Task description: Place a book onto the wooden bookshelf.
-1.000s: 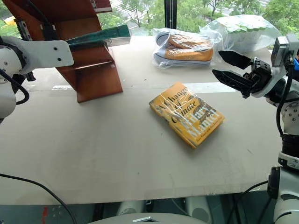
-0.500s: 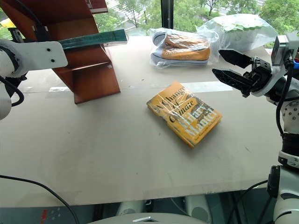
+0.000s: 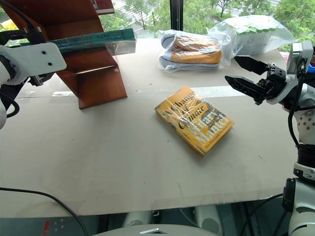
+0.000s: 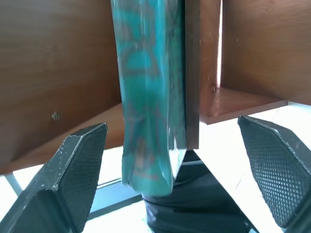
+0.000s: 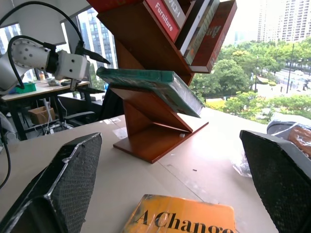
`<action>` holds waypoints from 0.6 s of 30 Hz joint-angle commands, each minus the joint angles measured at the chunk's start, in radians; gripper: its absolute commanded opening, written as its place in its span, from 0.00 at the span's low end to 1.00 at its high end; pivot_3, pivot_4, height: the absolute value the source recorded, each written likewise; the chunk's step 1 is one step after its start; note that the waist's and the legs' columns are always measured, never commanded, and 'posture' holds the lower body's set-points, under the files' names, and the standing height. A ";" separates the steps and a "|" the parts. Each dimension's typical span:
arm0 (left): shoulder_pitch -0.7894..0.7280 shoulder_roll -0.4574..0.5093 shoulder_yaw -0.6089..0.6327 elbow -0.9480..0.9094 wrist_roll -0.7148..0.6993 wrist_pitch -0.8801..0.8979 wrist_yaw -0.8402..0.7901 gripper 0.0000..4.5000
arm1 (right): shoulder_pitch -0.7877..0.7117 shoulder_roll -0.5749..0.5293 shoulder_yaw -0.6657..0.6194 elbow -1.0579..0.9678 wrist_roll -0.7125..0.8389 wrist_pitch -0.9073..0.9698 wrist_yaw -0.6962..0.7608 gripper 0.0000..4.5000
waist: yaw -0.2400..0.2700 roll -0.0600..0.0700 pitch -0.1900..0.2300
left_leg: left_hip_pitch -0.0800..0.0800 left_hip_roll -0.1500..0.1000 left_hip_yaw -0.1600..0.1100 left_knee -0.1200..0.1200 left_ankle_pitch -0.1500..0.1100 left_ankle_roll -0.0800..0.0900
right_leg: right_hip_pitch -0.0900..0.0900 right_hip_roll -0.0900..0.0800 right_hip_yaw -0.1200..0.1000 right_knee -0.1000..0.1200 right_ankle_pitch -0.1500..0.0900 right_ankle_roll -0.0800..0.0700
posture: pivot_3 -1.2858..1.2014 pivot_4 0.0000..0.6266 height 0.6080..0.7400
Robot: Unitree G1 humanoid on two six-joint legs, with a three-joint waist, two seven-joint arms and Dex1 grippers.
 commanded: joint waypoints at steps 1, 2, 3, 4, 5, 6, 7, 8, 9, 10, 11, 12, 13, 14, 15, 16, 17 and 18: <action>0.042 -0.148 0.134 -0.186 -0.155 0.085 0.013 0.98 | 0.050 -0.036 -0.058 -0.033 -0.007 -0.025 -0.005 1.00 | 0.005 0.001 -0.001 | -0.001 0.000 -0.001 0.002 0.000 0.000 | 0.000 0.000 -0.001 0.001 0.000 0.000 | 0.52 0.24 0.64; 0.073 -0.211 0.153 -0.250 -0.219 0.101 0.002 0.98 | 0.077 -0.041 -0.069 -0.038 -0.010 -0.028 -0.009 1.00 | 0.008 0.002 -0.001 | 0.000 0.000 0.000 0.002 0.000 0.000 | 0.000 0.000 0.000 0.001 0.000 0.000 | 0.52 0.24 0.64; 0.094 -0.262 0.166 -0.298 -0.251 0.139 0.005 0.98 | 0.097 -0.043 -0.078 -0.043 -0.010 -0.029 -0.013 1.00 | 0.010 0.001 -0.001 | 0.000 -0.001 0.000 0.003 0.000 0.000 | 0.001 -0.001 0.000 0.002 0.000 0.000 | 0.52 0.24 0.64; 0.092 -0.350 0.186 -0.341 -0.297 0.185 0.038 0.98 | 0.122 -0.041 -0.087 -0.054 -0.005 -0.026 -0.018 1.00 | 0.011 0.001 -0.001 | -0.001 -0.001 0.000 0.004 0.000 0.000 | 0.001 -0.001 0.000 0.002 0.000 0.000 | 0.52 0.24 0.64; 0.111 -0.440 0.195 -0.386 -0.349 0.231 0.063 0.98 | 0.156 -0.037 -0.090 -0.071 -0.008 -0.027 -0.023 1.00 | 0.013 0.001 -0.001 | -0.001 -0.001 0.000 0.007 0.000 0.000 | 0.002 -0.001 0.000 0.004 0.000 0.000 | 0.52 0.24 0.64; 0.142 -0.513 0.193 -0.426 -0.392 0.271 0.080 0.98 | 0.192 -0.034 -0.086 -0.089 -0.019 -0.035 -0.022 1.00 | 0.015 0.001 -0.001 | -0.001 -0.001 -0.001 0.010 0.000 0.000 | 0.002 -0.001 0.000 0.006 0.000 0.000 | 0.52 0.24 0.64; 0.180 -0.587 0.187 -0.467 -0.434 0.305 0.095 0.98 | 0.234 -0.032 -0.076 -0.112 -0.036 -0.049 -0.018 1.00 | 0.015 0.000 -0.001 | -0.002 -0.001 -0.001 0.013 0.000 0.000 | 0.002 -0.001 0.000 0.008 0.000 0.000 | 0.52 0.24 0.64; 0.232 -0.644 0.176 -0.504 -0.471 0.337 0.103 0.98 | 0.276 -0.028 -0.061 -0.134 -0.061 -0.070 -0.015 1.00 | 0.014 0.000 -0.001 | 0.000 -0.001 -0.001 0.014 0.000 0.000 | 0.003 -0.001 0.000 0.009 0.000 0.001 | 0.52 0.24 0.64; 0.314 -0.680 0.146 -0.530 -0.484 0.342 0.117 0.98 | 0.324 -0.019 -0.041 -0.154 -0.105 -0.109 -0.023 1.00 | 0.008 0.002 -0.003 | 0.001 -0.001 -0.001 0.014 0.000 0.000 | 0.004 -0.001 0.000 0.010 0.000 0.001 | 0.52 0.24 0.64; 0.395 -0.715 0.118 -0.544 -0.495 0.324 0.136 0.98 | 0.364 -0.005 -0.020 -0.160 -0.165 -0.159 -0.051 1.00 | 0.004 0.004 -0.005 | 0.002 0.000 -0.002 0.014 0.000 0.000 | 0.004 0.000 0.000 0.009 -0.002 0.004 | 0.52 0.24 0.64; 0.485 -0.762 0.101 -0.541 -0.505 0.310 0.163 0.98 | 0.400 0.014 0.004 -0.151 -0.236 -0.217 -0.093 1.00 | -0.003 0.005 -0.007 | 0.004 0.000 -0.001 0.014 0.000 0.000 | 0.006 0.000 0.001 0.010 -0.002 0.004 | 0.52 0.24 0.64; 0.578 -0.790 0.081 -0.513 -0.486 0.264 0.204 0.98 | 0.436 0.036 0.022 -0.133 -0.288 -0.269 -0.119 1.00 | -0.007 0.004 -0.008 | 0.008 0.000 -0.001 0.013 0.000 0.000 | 0.010 0.000 0.001 0.009 -0.002 0.004 | 0.52 0.24 0.64; 0.647 -0.814 0.071 -0.488 -0.478 0.220 0.236 0.98 | 0.463 0.054 0.033 -0.116 -0.321 -0.310 -0.133 1.00 | -0.009 0.004 -0.008 | 0.015 0.000 0.000 0.011 -0.001 0.000 | 0.014 0.000 0.003 0.008 -0.003 0.003 | 0.52 0.24 0.64; 0.742 -0.838 0.063 -0.451 -0.468 0.153 0.265 0.98 | 0.494 0.076 0.032 -0.090 -0.348 -0.358 -0.147 1.00 | -0.009 0.004 -0.007 | 0.017 0.001 0.000 0.011 -0.001 0.000 | 0.016 0.000 0.003 0.008 -0.005 0.000 | 0.52 0.24 0.64; 0.829 -0.847 0.049 -0.416 -0.460 0.060 0.282 0.98 | 0.522 0.090 0.025 -0.062 -0.359 -0.395 -0.146 1.00 | -0.007 0.004 -0.008 | 0.016 0.001 0.000 0.010 -0.001 0.000 | 0.014 0.001 0.002 0.009 -0.005 0.000 | 0.52 0.24 0.64; 0.885 -0.877 0.060 -0.388 -0.483 0.000 0.298 0.98 | 0.543 0.100 0.018 -0.039 -0.372 -0.431 -0.150 1.00 | -0.005 0.004 -0.008 | 0.017 0.001 -0.001 0.010 -0.001 0.000 | 0.014 0.001 0.002 0.009 -0.006 0.000 | 0.52 0.24 0.64; 0.930 -0.888 0.070 -0.352 -0.488 -0.053 0.319 0.98 | 0.565 0.103 0.015 -0.014 -0.387 -0.466 -0.146 1.00 | -0.003 0.006 -0.009 | 0.017 0.001 -0.001 0.011 -0.001 0.000 | 0.015 0.001 0.002 0.009 -0.005 0.000 | 0.52 0.24 0.64; 0.955 -0.885 0.069 -0.328 -0.486 -0.095 0.334 0.98 | 0.579 0.102 0.015 0.006 -0.395 -0.492 -0.137 1.00 | -0.001 0.006 -0.009 | 0.017 0.001 0.000 0.011 -0.001 0.000 | 0.015 0.000 0.002 0.009 -0.005 0.000 | 0.52 0.24 0.64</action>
